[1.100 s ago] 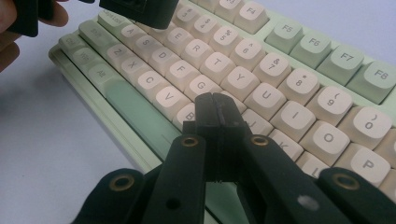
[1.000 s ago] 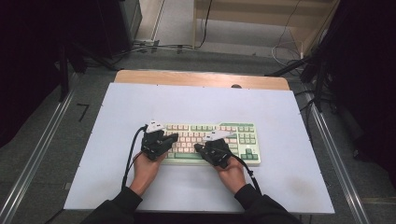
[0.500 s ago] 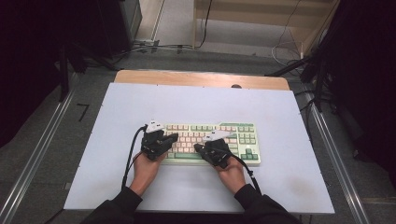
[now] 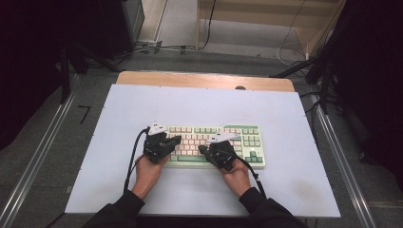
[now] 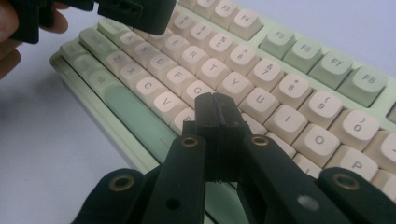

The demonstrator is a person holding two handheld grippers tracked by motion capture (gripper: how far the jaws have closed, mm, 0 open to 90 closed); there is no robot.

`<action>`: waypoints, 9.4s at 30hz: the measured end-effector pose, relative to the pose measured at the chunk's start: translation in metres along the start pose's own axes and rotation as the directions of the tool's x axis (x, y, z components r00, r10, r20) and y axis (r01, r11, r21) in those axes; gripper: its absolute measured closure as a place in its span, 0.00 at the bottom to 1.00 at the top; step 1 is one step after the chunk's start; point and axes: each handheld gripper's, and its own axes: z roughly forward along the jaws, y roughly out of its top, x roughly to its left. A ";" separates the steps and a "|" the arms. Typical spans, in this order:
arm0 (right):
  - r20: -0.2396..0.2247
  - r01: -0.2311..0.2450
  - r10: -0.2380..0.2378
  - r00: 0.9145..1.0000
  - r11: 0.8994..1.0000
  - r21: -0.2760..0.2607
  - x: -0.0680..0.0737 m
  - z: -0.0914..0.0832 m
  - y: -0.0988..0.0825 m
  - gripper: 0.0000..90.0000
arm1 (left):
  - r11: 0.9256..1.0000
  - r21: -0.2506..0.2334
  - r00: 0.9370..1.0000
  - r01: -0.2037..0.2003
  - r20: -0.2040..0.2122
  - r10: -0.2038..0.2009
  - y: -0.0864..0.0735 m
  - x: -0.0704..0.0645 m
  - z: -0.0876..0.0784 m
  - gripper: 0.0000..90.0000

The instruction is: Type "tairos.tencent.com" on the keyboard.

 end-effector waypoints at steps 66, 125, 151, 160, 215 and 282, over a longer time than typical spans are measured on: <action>0.015 -0.028 0.029 0.999 0.999 -0.018 -0.010 -0.009 0.002 0.97 | 0.994 0.090 0.996 -0.070 0.064 0.064 -0.014 -0.015 0.003 1.00; 0.009 -0.025 0.025 1.000 1.000 -0.002 -0.009 -0.007 0.000 0.97 | 1.000 0.013 1.000 -0.016 -0.015 0.017 0.001 0.000 0.007 1.00; 0.009 -0.024 0.024 1.000 1.000 0.001 -0.008 -0.006 0.000 0.97 | 0.999 0.032 0.999 -0.017 -0.042 0.019 0.000 0.001 0.014 1.00; 0.009 -0.023 0.023 1.000 1.000 0.001 -0.008 -0.006 0.000 0.97 | 0.999 0.038 0.999 -0.016 -0.043 0.018 0.000 0.001 0.015 1.00; -0.015 0.005 -0.005 1.000 1.000 0.026 -0.001 0.003 -0.002 0.97 | 1.000 0.006 0.999 -0.025 -0.027 0.025 0.003 -0.004 0.008 1.00; 0.022 -0.057 0.058 0.998 0.998 -0.038 -0.027 -0.024 0.000 0.97 | 0.998 0.032 0.999 -0.050 -0.010 0.050 0.005 -0.023 0.035 1.00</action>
